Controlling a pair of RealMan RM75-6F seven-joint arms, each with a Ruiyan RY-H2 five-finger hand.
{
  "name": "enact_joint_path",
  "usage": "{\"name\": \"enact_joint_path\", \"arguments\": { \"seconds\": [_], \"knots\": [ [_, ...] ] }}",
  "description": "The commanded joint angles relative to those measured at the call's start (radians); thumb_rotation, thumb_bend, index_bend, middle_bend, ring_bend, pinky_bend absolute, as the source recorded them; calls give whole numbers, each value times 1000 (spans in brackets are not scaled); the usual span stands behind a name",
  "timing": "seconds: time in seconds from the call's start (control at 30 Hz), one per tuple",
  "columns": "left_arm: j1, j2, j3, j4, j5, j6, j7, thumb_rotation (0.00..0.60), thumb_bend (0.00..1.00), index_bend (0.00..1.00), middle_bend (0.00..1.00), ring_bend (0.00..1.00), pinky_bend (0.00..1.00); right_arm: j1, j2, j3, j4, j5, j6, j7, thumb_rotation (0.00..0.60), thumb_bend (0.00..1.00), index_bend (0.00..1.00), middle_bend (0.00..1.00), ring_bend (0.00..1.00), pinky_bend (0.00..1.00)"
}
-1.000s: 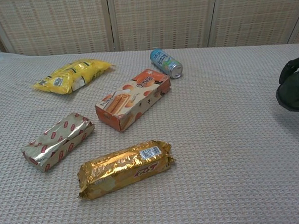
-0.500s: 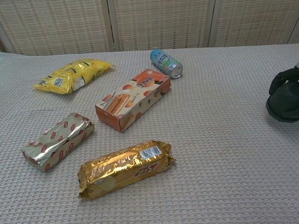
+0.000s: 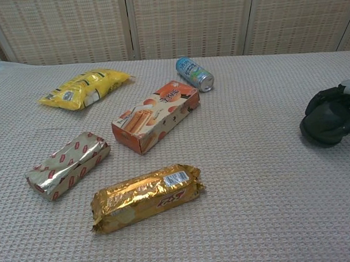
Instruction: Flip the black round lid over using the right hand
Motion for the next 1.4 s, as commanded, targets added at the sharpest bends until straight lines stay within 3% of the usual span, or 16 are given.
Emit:
{"name": "enact_joint_path", "arguments": {
  "seconds": [0.03, 0.17, 0.37, 0.8, 1.03, 1.3, 1.4],
  "knots": [
    [0, 0, 0, 0, 0, 0, 0, 600, 529, 483, 97, 104, 529, 8, -6, -1, 15, -8, -12, 12, 600, 292, 699, 585, 697, 821],
    [0, 0, 1, -1, -1, -2, 2, 600, 529, 483, 97, 104, 529, 12, 0, -5, 13, -2, -31, -8, 600, 292, 675, 585, 652, 790],
    [-1, 1, 1, -2, -3, -4, 4, 600, 530, 484, 98, 105, 530, 17, 22, -15, -9, 12, -64, -70, 600, 292, 596, 453, 406, 640],
    [-1, 2, 1, -4, -4, -5, 4, 600, 530, 487, 98, 105, 530, 16, 37, -24, -30, 29, -87, -140, 600, 292, 507, 137, 46, 126],
    [-2, 1, 1, -4, -5, -6, 5, 600, 531, 486, 98, 106, 530, 11, 45, -31, -37, 8, -67, -145, 600, 292, 423, 40, 0, 26],
    [-2, 2, 1, -5, -6, -7, 6, 600, 529, 487, 101, 119, 530, 7, 72, -51, -59, -22, -52, -170, 600, 232, 58, 0, 0, 0],
    [-2, 2, 1, -5, -7, -8, 7, 600, 529, 487, 104, 135, 530, 3, 80, -52, -69, -23, -42, -183, 600, 197, 0, 0, 0, 0]
  ]
}}
